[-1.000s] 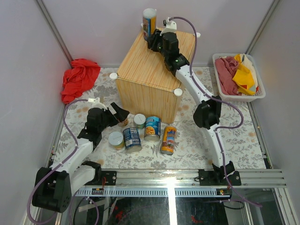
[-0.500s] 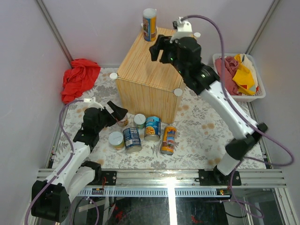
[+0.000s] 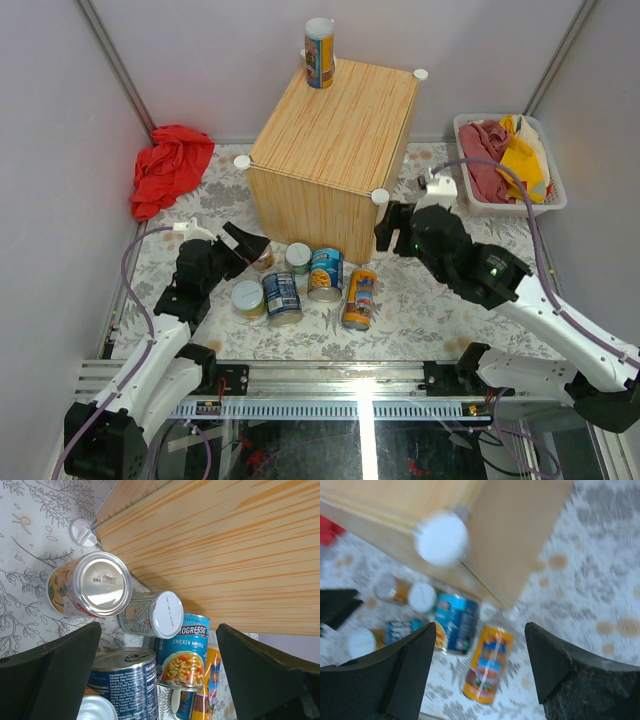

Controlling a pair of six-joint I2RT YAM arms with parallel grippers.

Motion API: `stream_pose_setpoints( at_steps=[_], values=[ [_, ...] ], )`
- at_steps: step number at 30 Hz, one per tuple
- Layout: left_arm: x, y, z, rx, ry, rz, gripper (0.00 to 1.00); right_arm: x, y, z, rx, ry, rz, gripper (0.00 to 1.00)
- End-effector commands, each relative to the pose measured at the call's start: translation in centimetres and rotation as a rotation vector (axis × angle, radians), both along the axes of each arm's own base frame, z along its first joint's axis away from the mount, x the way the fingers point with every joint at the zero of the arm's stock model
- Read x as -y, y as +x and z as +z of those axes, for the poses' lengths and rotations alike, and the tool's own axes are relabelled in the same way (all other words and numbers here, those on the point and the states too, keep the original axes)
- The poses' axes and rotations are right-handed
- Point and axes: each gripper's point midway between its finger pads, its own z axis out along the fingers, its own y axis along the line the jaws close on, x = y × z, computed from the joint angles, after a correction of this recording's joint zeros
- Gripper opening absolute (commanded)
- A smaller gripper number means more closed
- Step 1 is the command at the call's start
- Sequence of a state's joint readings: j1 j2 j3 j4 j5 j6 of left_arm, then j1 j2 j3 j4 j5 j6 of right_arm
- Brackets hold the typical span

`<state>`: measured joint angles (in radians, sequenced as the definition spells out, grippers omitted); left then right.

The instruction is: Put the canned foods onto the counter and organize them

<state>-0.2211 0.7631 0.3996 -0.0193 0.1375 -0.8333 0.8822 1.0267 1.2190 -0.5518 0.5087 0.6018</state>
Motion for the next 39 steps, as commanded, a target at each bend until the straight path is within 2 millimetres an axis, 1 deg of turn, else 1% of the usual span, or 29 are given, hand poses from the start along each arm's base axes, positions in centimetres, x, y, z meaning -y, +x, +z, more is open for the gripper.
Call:
stream_pose_setpoints(
  at_steps=[1,3,4,7,9,12,16,20,22,25,28,32,39],
  values=[
    [-0.3,-0.3,-0.4,-0.012,0.001,0.025,1.00,2.0,-2.0,-5.9,-0.140,-0.011,-0.103,0.79],
    [-0.3,-0.3,-0.4,-0.017,0.009,0.023,1.00,1.9,-2.6,-8.8,-0.205,-0.029,-0.103,0.80],
    [-0.3,-0.3,-0.5,-0.019,0.013,0.021,1.00,1.7,-3.0,-10.7,-0.244,-0.040,-0.095,0.81],
    [-0.3,-0.4,-0.7,-0.021,0.020,0.020,1.00,0.4,-3.9,-14.2,-0.317,-0.016,-0.061,0.82],
    [-0.4,-0.6,-1.0,-0.024,0.029,0.019,1.00,-0.4,-4.2,-15.9,-0.342,0.005,-0.041,0.85],
    [-0.5,-0.8,-1.2,-0.019,0.038,0.016,1.00,-1.0,-4.0,-17.7,-0.365,-0.001,-0.041,0.87],
    [-0.4,-1.0,-1.5,-0.009,0.033,0.005,1.00,-2.0,-3.7,-19.4,-0.394,0.009,-0.048,0.87],
    [-0.1,-1.3,-1.5,0.010,0.023,-0.015,1.00,-3.4,-3.3,-20.8,-0.412,0.099,-0.069,0.88],
    [-0.1,-1.4,-1.4,0.018,0.028,-0.023,1.00,-3.5,-3.1,-21.6,-0.419,0.119,-0.100,0.88],
    [0.1,-1.4,-1.1,0.028,0.034,-0.040,1.00,-3.5,-2.8,-22.7,-0.429,0.102,-0.128,0.88],
    [0.3,-1.4,-0.8,0.035,0.041,-0.054,1.00,-3.6,-2.5,-23.4,-0.437,0.088,-0.143,0.89],
    [0.4,-1.5,-0.7,0.039,0.047,-0.067,1.00,-4.2,-2.2,-24.2,-0.445,0.094,-0.144,0.88],
    [0.4,-1.8,-0.7,0.041,0.052,-0.079,1.00,-4.5,-1.7,-26.0,-0.465,0.075,-0.181,0.88]
  ],
)
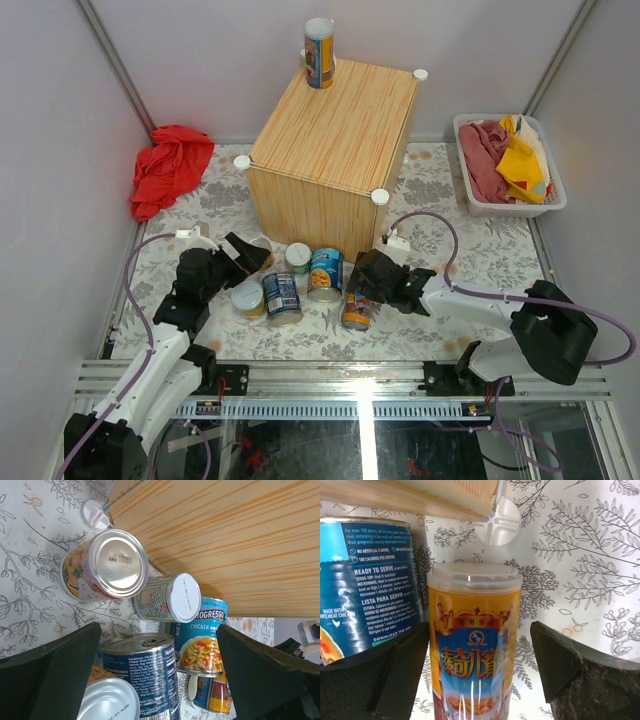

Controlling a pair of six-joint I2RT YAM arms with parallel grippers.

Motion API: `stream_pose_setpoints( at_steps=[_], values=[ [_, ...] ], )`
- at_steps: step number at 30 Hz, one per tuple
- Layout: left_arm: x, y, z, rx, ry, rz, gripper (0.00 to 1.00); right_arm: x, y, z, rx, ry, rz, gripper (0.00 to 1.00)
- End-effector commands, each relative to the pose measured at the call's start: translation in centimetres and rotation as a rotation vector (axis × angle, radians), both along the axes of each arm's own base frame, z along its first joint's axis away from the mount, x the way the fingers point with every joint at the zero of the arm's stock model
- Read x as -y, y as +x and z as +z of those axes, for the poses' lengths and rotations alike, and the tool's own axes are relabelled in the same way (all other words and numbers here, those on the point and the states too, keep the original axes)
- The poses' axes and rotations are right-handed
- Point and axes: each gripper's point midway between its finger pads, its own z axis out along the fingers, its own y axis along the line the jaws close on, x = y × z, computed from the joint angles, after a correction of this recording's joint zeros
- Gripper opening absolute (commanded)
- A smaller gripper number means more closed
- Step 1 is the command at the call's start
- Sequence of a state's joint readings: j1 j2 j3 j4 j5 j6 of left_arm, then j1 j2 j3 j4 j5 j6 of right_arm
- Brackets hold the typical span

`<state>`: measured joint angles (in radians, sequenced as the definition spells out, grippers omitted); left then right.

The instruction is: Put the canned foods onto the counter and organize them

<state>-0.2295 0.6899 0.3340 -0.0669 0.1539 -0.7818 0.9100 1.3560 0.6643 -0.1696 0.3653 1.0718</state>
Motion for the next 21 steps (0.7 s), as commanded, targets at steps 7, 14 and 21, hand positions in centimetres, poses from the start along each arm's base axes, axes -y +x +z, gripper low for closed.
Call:
stream_pose_setpoints(
  at_steps=[7,14,21],
  values=[
    [0.7,0.1,1.8,0.065,-0.005,-0.049,1.00,-1.4,1.5,-1.8,0.006,-0.003,-0.057,0.75],
    [0.8,-0.2,1.9,0.068,-0.003,-0.058,1.00,-0.3,0.6,-2.2,-0.007,-0.005,-0.070,0.14],
    [0.9,-0.2,2.1,0.077,-0.008,-0.064,1.00,0.4,-0.2,0.9,0.074,-0.008,-0.024,0.00]
  ],
)
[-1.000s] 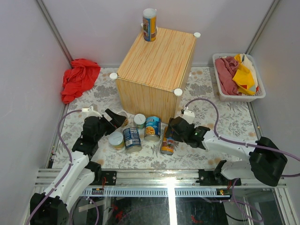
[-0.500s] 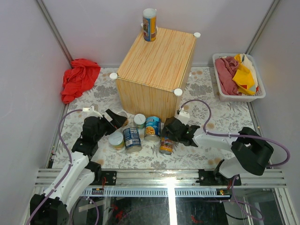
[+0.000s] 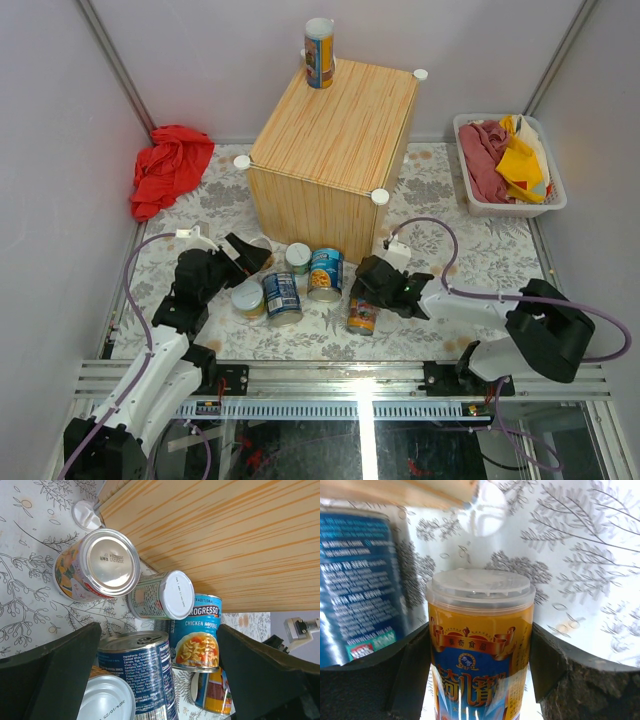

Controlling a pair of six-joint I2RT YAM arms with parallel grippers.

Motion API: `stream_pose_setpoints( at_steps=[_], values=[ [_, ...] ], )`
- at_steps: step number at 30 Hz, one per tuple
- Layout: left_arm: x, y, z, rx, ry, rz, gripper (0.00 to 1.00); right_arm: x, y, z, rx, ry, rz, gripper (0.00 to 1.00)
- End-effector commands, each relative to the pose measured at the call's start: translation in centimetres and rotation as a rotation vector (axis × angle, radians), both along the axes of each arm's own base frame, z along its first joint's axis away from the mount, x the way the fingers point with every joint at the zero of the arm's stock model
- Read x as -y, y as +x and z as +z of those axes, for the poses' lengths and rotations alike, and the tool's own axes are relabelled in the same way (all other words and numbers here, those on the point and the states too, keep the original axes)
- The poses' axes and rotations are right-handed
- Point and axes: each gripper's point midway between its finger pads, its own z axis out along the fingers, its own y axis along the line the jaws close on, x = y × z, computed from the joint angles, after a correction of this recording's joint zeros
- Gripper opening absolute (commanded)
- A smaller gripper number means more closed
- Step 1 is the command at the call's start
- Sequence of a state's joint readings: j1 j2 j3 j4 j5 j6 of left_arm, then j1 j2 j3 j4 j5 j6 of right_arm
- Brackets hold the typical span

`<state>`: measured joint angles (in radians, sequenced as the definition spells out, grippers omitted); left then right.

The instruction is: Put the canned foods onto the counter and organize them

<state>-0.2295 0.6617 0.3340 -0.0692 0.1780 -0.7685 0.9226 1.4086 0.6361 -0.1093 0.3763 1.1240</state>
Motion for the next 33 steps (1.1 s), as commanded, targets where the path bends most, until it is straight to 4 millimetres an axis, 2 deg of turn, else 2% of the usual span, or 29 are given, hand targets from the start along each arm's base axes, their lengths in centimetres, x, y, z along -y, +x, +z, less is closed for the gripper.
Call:
stream_pose_setpoints(
  at_steps=[1,8,15,19,22,30,33],
  values=[
    [0.6,0.1,1.4,0.049,-0.004,-0.037,1.00,0.7,-0.2,3.4,0.109,-0.021,0.028,0.00],
    [0.2,0.5,1.4,0.046,-0.002,-0.006,1.00,-0.1,-1.8,8.8,0.276,-0.080,0.175,0.00],
    [0.0,1.0,1.1,0.035,-0.009,0.020,1.00,-3.2,-4.9,14.1,0.438,-0.086,0.377,0.00],
    [-0.3,1.2,1.1,0.036,0.003,0.038,1.00,-6.1,-6.5,19.4,0.544,-0.078,0.496,0.00],
    [-0.5,1.4,1.1,0.036,0.013,0.049,1.00,-8.1,-6.9,24.2,0.621,-0.046,0.541,0.00],
    [-0.6,1.8,1.0,0.028,0.014,0.062,1.00,-12.7,-6.2,36.8,0.860,0.005,0.638,0.00],
    [-0.6,2.0,1.0,0.028,0.011,0.065,1.00,-13.2,-4.9,42.0,0.985,-0.002,0.619,0.00]
  ],
)
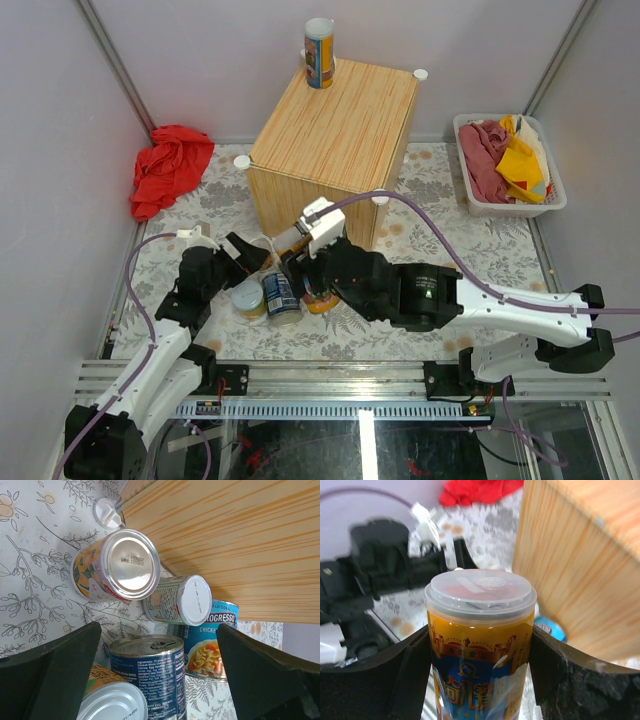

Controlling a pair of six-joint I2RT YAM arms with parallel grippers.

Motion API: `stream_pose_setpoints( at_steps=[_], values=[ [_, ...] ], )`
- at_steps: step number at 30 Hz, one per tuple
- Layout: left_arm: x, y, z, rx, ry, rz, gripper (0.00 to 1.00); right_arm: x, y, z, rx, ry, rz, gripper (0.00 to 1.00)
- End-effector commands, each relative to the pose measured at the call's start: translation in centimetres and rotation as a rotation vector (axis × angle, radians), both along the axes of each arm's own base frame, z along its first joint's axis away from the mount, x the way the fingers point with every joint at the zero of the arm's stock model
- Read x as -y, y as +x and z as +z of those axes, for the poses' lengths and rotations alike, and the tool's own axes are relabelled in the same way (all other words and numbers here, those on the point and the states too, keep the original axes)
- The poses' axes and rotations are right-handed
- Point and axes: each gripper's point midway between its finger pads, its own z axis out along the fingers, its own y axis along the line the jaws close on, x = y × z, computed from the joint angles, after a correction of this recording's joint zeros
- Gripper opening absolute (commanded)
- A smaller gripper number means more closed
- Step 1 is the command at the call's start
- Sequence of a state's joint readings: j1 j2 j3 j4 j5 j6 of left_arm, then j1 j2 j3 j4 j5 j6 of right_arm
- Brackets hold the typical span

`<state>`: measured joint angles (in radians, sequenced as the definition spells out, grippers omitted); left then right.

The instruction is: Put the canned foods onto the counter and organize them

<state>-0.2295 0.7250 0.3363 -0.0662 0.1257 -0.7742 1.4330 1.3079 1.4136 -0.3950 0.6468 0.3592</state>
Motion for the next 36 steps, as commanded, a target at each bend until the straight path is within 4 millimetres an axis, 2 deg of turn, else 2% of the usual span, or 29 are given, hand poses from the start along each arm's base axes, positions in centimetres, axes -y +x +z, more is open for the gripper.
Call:
stream_pose_setpoints(
  at_steps=[1,3,4,7,11,17,21,23,30,32,33,36],
  values=[
    [0.1,1.4,2.6,0.082,-0.016,0.018,1.00,-0.6,2.8,12.8,0.247,0.200,-0.023,0.00],
    [0.1,1.5,2.6,0.081,-0.019,0.022,1.00,-0.6,4.5,15.4,0.291,0.233,-0.023,0.00],
    [0.1,1.5,2.6,0.080,-0.021,0.024,1.00,-0.2,6.1,16.4,0.316,0.246,-0.046,0.00],
    [0.1,1.6,2.5,0.075,-0.022,0.028,1.00,0.9,10.1,18.5,0.363,0.277,-0.092,0.00],
    [-0.1,1.8,2.3,0.070,-0.020,0.042,1.00,2.4,15.2,20.3,0.423,0.304,-0.152,0.00],
    [-0.3,2.1,2.3,0.074,-0.001,0.048,1.00,6.5,22.4,22.9,0.528,0.358,-0.285,0.00],
    [-0.3,2.4,2.2,0.078,0.015,0.043,1.00,9.0,26.2,24.6,0.593,0.385,-0.360,0.00],
    [-0.3,2.5,2.0,0.079,0.021,0.042,1.00,9.6,28.9,24.1,0.608,0.376,-0.396,0.00],
    [-0.4,3.1,1.4,0.072,0.044,0.038,1.00,11.5,35.1,24.0,0.722,0.352,-0.506,0.00],
    [-0.3,3.3,1.5,0.075,0.047,0.031,1.00,11.5,37.3,23.2,0.736,0.343,-0.526,0.00],
    [-0.2,3.4,1.5,0.077,0.049,0.030,1.00,11.9,37.7,23.8,0.760,0.343,-0.538,0.00],
    [0.1,3.7,1.5,0.085,0.046,0.013,1.00,11.8,40.0,23.0,0.810,0.319,-0.567,0.00]
  ],
)
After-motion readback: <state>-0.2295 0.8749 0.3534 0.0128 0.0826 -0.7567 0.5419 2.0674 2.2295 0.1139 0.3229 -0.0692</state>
